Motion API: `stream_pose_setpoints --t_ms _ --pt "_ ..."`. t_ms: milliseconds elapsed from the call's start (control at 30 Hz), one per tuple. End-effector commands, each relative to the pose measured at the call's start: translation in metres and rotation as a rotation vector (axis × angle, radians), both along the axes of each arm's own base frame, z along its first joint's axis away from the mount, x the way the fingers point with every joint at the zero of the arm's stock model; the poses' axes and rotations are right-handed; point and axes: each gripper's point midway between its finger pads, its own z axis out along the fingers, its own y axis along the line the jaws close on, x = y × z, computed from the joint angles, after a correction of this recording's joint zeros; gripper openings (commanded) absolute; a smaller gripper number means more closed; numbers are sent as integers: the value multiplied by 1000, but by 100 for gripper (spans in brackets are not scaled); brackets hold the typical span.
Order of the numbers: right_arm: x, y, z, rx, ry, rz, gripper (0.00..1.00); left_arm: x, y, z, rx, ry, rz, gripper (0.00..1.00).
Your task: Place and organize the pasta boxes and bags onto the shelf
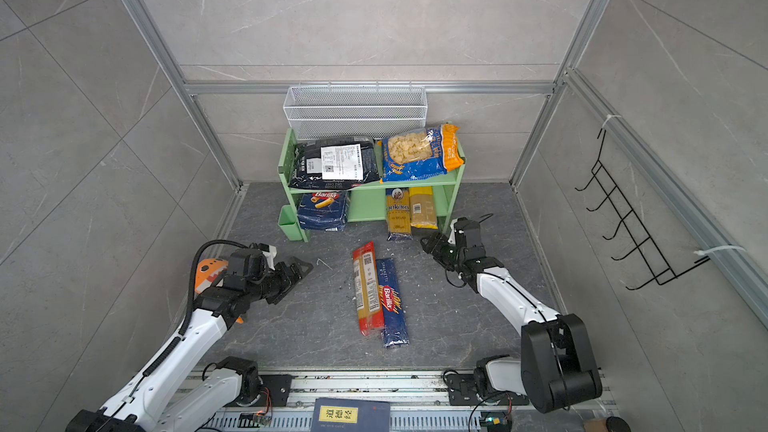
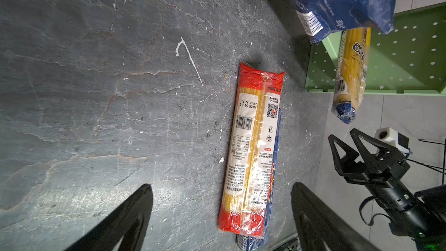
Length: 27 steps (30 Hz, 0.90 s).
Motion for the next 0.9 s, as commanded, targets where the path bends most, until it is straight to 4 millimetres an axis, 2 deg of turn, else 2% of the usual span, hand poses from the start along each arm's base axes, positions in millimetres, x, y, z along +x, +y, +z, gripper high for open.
stream_pose_setpoints --t_ms 0,233,433,633,867 --pt "19 11 24 136 -102 2 78 8 -8 21 -19 -70 -41 92" --pt "33 12 35 190 -151 -23 80 9 -7 26 -13 -82 -42 91" --pt "50 6 31 197 -140 -86 81 10 -6 23 -6 -75 -37 91" --pt "66 5 27 217 -154 -114 79 10 -5 22 -4 -74 -32 91" --pt "77 4 34 229 -189 -132 76 12 -6 22 -3 -73 -36 91"
